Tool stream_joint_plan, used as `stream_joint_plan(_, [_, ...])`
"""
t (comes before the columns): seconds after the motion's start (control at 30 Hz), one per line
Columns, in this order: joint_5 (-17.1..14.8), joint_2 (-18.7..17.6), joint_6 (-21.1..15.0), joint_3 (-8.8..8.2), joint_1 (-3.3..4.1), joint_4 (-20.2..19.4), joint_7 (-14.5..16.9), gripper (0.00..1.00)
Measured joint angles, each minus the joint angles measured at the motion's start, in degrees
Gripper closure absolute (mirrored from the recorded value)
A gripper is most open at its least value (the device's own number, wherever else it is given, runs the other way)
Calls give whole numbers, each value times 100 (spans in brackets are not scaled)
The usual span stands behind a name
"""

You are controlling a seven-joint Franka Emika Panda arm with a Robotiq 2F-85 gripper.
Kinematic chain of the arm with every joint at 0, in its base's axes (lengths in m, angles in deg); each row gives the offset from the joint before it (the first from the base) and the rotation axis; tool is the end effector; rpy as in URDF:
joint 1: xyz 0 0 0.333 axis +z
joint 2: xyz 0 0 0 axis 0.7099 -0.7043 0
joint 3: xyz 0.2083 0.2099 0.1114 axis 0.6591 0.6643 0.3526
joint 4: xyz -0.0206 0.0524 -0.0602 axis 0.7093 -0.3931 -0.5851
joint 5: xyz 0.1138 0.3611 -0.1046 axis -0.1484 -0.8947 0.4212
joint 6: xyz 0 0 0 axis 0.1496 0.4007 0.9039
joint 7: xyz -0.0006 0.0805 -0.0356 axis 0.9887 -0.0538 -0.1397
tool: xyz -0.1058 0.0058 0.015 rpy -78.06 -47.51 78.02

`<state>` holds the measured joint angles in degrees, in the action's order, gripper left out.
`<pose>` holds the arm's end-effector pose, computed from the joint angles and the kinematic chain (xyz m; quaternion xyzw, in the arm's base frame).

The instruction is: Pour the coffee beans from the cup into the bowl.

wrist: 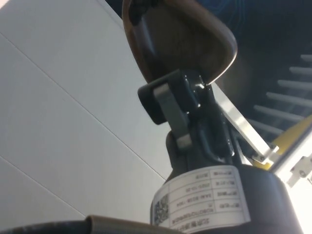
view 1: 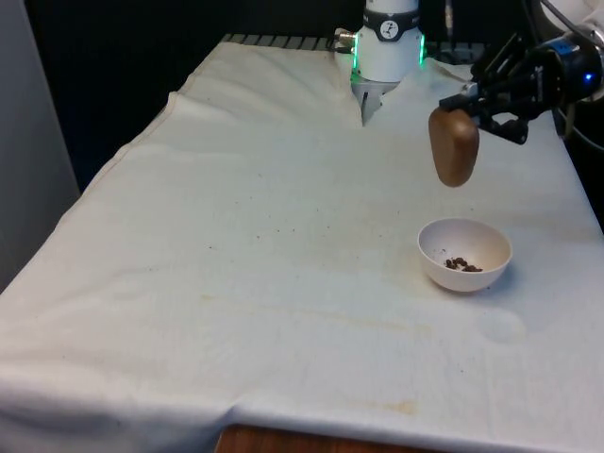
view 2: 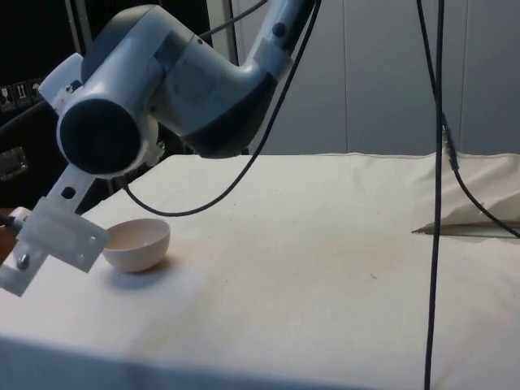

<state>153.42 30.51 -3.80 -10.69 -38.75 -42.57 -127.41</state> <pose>0.6123 0.2311 0.2554 0.7377 0.1331 0.2406 0.6166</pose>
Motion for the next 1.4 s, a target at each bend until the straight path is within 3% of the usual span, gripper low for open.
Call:
stream_joint_plan(0.47, [476,-355,768,418,74,201,223,100])
stream_joint_plan(0.8, [905,-590,1232,521,103,218,223,100])
stream_joint_plan(1.2, [1335,-819,1662,533,155,218,223,100])
stream_joint_plan(1.4, [1392,-865,1748,533,155,218,223,100])
